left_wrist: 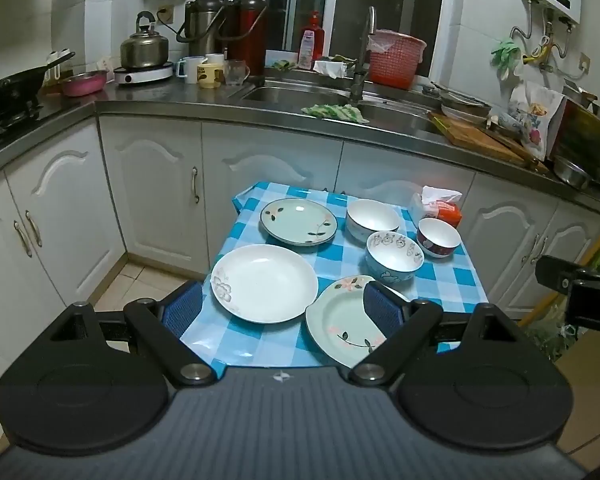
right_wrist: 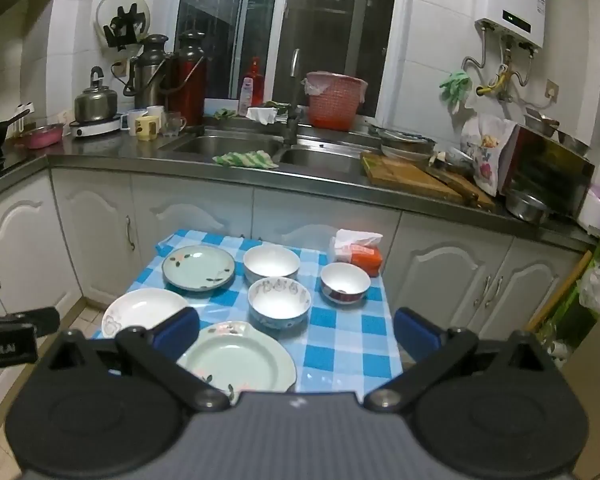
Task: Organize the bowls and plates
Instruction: 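Move the left gripper toward the rim of the large pale green flowered plate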
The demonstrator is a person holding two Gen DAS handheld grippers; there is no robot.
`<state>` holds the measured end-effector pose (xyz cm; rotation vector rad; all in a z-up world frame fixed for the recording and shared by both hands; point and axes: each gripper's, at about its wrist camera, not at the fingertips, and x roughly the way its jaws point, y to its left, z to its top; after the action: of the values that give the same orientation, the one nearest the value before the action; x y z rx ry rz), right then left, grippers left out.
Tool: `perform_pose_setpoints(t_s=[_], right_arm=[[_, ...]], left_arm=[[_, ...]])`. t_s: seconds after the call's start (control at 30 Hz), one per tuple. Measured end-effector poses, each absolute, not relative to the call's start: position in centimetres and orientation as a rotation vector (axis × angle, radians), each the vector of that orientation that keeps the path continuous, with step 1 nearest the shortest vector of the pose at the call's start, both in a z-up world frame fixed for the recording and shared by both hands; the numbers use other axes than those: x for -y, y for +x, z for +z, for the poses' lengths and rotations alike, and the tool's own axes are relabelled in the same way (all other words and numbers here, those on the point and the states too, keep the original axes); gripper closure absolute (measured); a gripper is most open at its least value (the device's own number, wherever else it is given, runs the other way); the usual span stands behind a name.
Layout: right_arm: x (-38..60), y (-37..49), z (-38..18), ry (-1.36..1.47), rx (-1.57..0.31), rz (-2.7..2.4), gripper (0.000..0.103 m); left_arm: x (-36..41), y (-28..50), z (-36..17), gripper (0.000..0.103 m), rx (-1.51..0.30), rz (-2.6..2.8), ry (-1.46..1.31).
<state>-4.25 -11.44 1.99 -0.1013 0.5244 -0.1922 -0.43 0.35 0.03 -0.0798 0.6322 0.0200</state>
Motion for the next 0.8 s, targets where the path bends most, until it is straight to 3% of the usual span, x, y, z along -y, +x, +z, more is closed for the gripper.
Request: perform_pose_setpoints(t_s=[0.8], right_arm=[[14.5, -3.5, 0.7, -0.018, -0.578, -0.243, 0.000]], left_arm=[[0.5, 0.6, 0.0, 0.000, -0.640, -0.019, -0.109]])
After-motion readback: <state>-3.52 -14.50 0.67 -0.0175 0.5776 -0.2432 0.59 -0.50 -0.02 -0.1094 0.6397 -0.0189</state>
